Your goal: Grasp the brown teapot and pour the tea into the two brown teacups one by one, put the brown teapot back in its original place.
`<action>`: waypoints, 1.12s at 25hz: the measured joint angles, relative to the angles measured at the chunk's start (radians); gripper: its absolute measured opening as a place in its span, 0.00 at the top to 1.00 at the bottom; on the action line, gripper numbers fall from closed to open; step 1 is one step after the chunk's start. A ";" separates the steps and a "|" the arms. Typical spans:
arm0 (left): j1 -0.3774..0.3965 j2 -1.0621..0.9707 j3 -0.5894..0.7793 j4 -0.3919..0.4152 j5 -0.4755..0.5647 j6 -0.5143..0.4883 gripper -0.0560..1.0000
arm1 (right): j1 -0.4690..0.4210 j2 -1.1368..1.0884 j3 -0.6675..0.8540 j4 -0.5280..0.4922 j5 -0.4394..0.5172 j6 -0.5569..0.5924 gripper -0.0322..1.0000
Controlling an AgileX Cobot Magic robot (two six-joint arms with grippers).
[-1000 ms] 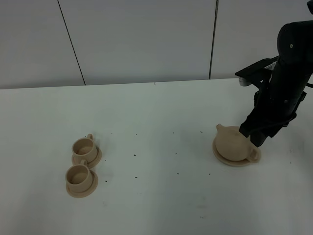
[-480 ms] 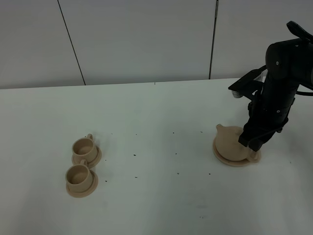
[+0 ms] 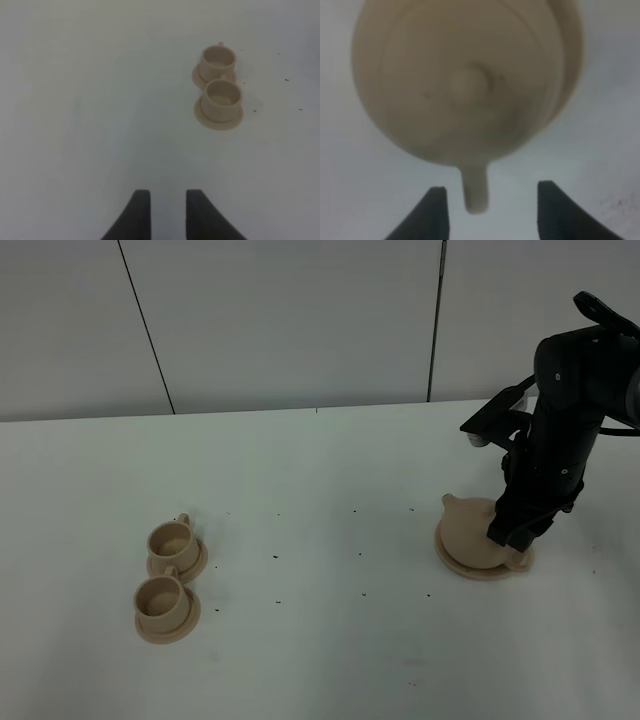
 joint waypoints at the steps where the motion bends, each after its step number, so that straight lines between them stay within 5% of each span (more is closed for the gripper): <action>1: 0.000 0.000 0.000 0.000 0.000 0.000 0.72 | 0.002 0.001 0.000 0.000 -0.002 -0.009 0.59; 28: 0.000 0.000 0.000 0.000 0.000 0.000 0.72 | 0.012 0.040 0.000 -0.042 -0.018 -0.059 0.62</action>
